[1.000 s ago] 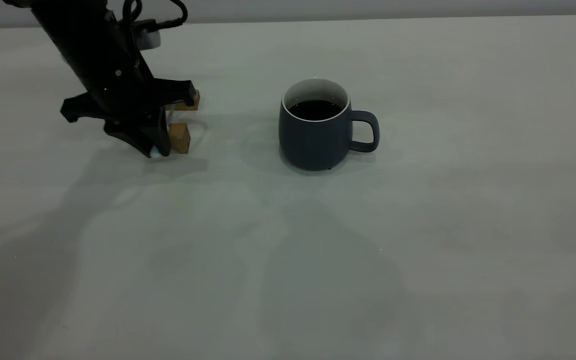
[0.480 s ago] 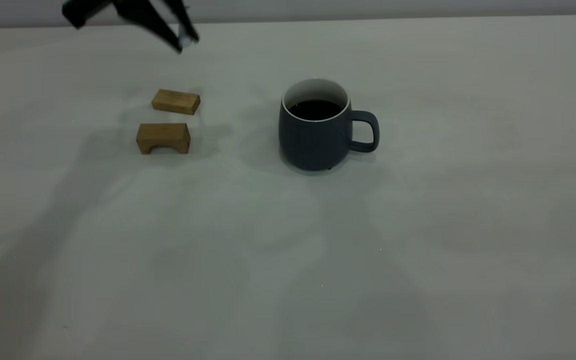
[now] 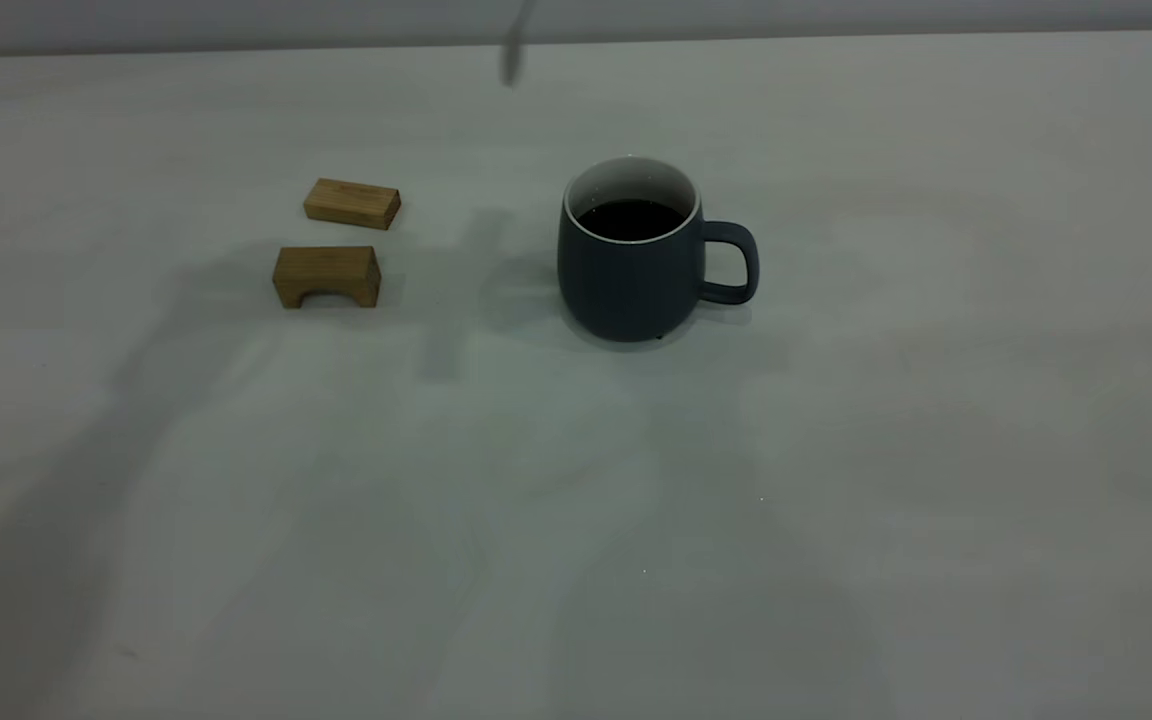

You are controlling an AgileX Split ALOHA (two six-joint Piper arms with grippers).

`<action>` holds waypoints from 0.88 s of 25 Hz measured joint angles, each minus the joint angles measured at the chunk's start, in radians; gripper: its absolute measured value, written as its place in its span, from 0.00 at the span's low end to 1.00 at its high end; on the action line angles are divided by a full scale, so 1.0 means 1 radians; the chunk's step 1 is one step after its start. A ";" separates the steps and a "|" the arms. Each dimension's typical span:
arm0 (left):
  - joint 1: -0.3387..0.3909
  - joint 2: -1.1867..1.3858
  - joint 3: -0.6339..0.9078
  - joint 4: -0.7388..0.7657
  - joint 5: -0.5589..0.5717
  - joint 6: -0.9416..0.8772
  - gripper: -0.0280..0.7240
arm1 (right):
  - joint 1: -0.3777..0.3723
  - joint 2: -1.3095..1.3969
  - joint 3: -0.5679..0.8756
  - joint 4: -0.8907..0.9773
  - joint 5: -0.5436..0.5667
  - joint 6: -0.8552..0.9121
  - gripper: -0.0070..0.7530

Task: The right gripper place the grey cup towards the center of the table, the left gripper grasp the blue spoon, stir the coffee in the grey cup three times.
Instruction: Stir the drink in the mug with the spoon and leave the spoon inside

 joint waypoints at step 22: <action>-0.044 0.275 -0.001 -0.270 -0.100 0.130 0.27 | 0.000 0.000 0.000 0.000 0.000 0.000 0.79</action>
